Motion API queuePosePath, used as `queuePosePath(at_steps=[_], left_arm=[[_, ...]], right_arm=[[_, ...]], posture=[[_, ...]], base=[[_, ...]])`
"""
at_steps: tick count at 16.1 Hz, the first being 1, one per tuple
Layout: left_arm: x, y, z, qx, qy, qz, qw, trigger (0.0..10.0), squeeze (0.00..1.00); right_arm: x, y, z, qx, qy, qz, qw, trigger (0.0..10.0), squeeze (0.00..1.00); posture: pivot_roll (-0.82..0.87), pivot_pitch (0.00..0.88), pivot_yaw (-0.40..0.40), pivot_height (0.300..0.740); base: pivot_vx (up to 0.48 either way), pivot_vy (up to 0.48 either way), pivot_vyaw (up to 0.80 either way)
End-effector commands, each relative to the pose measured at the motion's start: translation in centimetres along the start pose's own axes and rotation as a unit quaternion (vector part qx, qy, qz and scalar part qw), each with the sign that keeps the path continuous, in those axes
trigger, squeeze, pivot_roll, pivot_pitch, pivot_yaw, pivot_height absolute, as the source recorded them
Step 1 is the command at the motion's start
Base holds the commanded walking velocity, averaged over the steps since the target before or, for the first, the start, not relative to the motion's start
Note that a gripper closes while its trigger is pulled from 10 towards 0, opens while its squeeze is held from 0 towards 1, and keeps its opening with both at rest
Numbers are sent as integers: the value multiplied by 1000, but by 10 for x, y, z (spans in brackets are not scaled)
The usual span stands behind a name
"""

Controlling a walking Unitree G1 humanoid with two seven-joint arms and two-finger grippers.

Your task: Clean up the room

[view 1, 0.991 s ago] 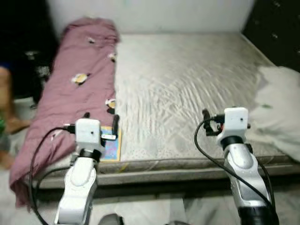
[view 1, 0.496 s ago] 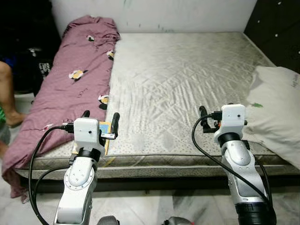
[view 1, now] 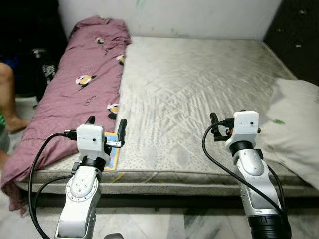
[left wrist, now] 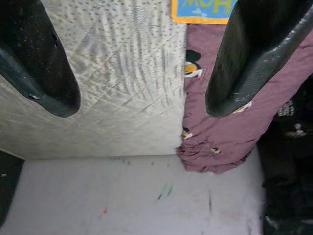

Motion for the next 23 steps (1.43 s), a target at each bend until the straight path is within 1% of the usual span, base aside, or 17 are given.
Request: queuePosePath(at_steps=[1, 4, 7, 9, 12, 18, 23], left_arm=[[2, 0, 1, -2, 4, -4, 1000, 10000, 0], [1, 0, 1, -1, 5, -2, 1000, 10000, 0], [1, 0, 1, -1, 6, 1, 1000, 10000, 0], [-2, 1, 3, 12, 13, 11, 1000, 10000, 0], [-3, 2, 7, 31, 18, 11, 999, 10000, 0], [-4, 4, 6, 28, 24, 14, 999, 10000, 0], [-4, 3, 7, 30, 24, 14, 999, 10000, 0]], right_arm=[[3, 3, 0, -1, 4, -6, 1000, 10000, 0], [4, 3, 1, -1, 4, -7, 1000, 10000, 0], [4, 4, -3, -9, 6, -7, 1000, 10000, 0], [3, 3, -4, -11, 4, -6, 1000, 10000, 0], [3, 3, -5, -14, 5, -5, 1000, 10000, 0], [2, 5, -4, -15, 4, -4, 1000, 10000, 0], [-2, 2, -3, -15, 10, 0, 1000, 10000, 0]], posture=[[22, 31, -27, 740], [24, 33, -29, 740], [20, 38, -27, 740], [18, 41, -26, 740], [17, 40, -25, 740], [18, 37, -26, 740], [19, 31, -22, 740]], base=[[345, 0, 0], [351, 0, 0], [323, 0, 0], [0, 0, 0], [0, 0, 0], [0, 0, 0], [0, -48, 0]])
Point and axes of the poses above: a point about 5 cm out from each wrist's last joint towards the gripper, its own y axis pointing out of the wrist towards the gripper, its own x axis along the axis of the wrist's last joint, z = x × y, the point moved 2 cm from there along y, pointing out of the wrist towards the gripper, and after that the axes turned 6 degrees about -y, right-handed, at the moved point
